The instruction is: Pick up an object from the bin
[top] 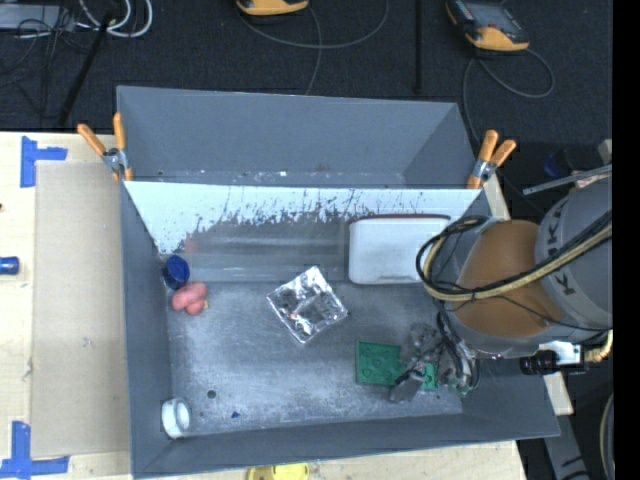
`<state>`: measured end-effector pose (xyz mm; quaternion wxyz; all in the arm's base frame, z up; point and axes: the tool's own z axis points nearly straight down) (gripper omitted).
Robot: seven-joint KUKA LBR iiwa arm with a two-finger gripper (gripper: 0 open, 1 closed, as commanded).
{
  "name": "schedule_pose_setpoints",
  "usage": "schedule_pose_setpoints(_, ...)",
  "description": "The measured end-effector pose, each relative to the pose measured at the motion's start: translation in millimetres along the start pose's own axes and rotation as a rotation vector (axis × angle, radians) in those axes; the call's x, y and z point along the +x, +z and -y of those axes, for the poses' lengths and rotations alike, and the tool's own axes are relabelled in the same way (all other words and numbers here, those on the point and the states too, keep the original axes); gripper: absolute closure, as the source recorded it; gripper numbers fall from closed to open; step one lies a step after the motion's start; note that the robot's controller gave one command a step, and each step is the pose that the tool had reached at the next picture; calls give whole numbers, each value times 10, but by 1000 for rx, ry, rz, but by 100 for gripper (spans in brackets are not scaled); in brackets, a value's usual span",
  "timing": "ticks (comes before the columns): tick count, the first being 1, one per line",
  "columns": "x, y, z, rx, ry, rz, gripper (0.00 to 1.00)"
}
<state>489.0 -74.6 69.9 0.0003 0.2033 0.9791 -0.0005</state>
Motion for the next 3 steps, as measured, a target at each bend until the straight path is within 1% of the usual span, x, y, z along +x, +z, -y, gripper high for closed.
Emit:
schedule_pose_setpoints(2,-1,-274,-3,-1,-9,-2,100)
schedule_pose_setpoints(3,-3,-623,-5,-2,-15,0,100)
